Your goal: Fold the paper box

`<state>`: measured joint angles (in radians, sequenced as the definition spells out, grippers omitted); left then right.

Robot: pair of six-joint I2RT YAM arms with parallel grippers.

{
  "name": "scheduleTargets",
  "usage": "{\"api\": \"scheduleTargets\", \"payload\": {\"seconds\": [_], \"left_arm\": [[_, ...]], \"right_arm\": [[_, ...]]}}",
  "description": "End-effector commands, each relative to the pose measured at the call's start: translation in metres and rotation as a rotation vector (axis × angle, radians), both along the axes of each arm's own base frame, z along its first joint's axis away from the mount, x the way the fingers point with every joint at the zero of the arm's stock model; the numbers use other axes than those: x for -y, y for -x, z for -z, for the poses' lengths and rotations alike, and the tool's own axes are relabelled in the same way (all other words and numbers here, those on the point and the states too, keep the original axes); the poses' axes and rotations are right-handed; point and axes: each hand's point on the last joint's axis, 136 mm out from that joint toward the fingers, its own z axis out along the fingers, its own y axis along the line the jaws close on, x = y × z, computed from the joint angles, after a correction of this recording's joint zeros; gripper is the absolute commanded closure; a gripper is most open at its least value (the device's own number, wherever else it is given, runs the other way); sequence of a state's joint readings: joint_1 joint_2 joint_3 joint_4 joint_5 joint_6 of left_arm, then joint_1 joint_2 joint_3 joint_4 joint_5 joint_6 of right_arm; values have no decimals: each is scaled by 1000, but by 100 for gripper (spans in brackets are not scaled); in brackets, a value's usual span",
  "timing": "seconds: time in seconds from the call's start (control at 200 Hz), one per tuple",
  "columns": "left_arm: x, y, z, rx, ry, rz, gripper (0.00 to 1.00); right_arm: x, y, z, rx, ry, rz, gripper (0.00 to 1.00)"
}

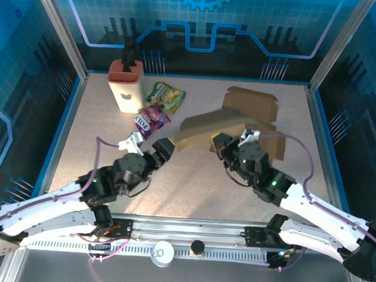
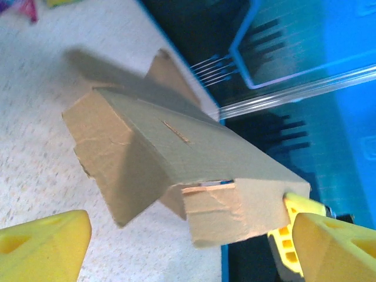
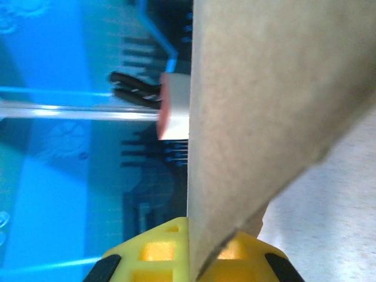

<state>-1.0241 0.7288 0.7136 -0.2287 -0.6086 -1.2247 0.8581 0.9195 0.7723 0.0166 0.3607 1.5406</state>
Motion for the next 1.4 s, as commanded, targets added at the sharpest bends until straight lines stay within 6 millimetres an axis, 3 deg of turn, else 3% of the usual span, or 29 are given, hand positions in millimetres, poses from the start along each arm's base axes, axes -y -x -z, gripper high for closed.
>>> {"api": "scheduleTargets", "payload": {"seconds": [0.0,0.175,0.41,0.52,0.685,0.84,1.02,1.16,1.396], "left_arm": [[-29,9,5,49,-262,14,11],[-50,20,0,73,-310,18,13],[-61,25,-11,117,-351,29,18],[-56,22,-6,110,-392,46,27],[-49,17,10,62,-470,74,36],[-58,11,38,-27,-502,62,40],[-72,6,68,-132,-491,38,42],[-82,5,80,-168,-512,8,43],[-92,3,95,-205,-548,-25,42]], "right_arm": [[-2,5,-24,69,129,-109,100],[12,25,-67,112,151,-149,100],[27,58,-92,86,103,-215,100],[23,46,-81,38,69,-191,100],[-3,2,-42,-90,-22,-195,100],[-15,-38,-10,-165,-17,-172,100],[-24,-69,17,-204,-15,-155,100],[-30,-66,26,-223,24,-160,100],[-26,-18,51,-252,81,-88,100]]}}
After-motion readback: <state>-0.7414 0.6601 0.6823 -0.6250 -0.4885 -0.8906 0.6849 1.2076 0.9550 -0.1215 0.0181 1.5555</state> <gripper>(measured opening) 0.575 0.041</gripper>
